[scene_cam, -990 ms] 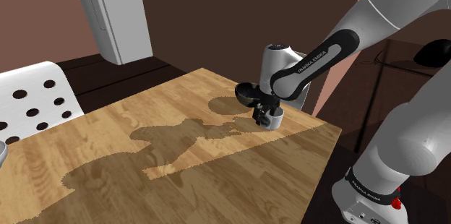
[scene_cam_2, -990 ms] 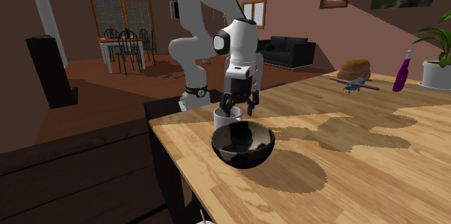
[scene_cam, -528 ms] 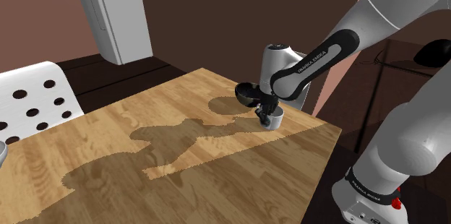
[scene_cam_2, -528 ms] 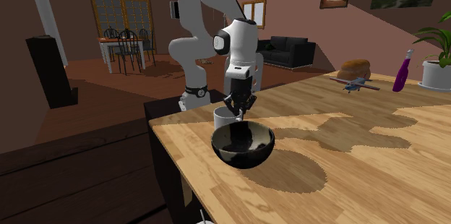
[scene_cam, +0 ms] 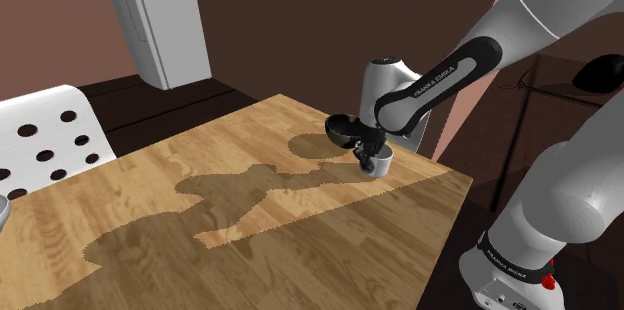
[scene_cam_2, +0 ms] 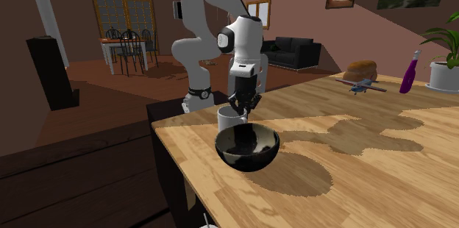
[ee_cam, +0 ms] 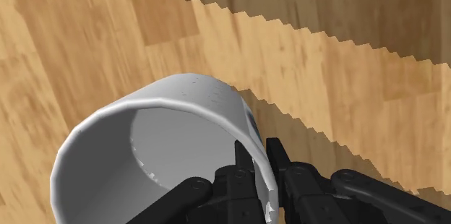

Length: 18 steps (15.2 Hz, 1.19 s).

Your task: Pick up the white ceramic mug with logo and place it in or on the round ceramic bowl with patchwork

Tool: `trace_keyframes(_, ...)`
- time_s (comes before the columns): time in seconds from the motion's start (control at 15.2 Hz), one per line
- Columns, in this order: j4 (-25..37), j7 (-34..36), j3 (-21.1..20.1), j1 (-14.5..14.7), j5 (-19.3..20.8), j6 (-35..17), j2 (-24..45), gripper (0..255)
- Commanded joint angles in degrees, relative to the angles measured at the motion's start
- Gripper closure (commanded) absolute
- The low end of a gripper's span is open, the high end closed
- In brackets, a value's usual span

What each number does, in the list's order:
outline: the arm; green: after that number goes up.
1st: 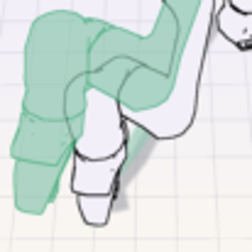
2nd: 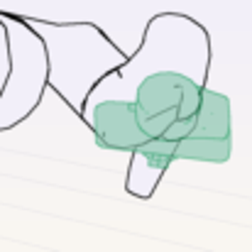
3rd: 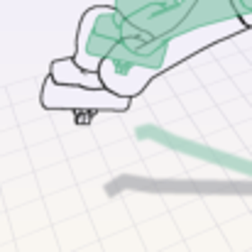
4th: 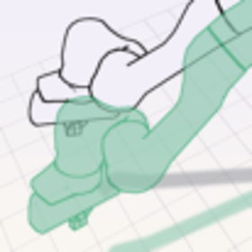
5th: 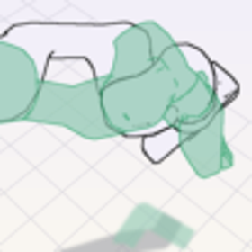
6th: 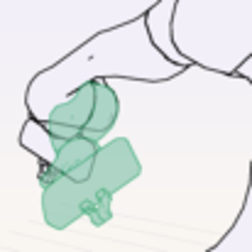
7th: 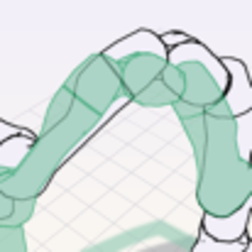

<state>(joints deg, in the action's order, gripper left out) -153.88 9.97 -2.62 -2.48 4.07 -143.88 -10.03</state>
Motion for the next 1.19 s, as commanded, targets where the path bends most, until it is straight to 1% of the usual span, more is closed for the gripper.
trace_keyframes(0.0,0.34,-0.28,0.05,0.08,-0.28,1.92,-1.58,255)
trace_keyframes(1.12,6.09,-1.71,0.36,0.58,-1.57,17.69,-11.63,255)
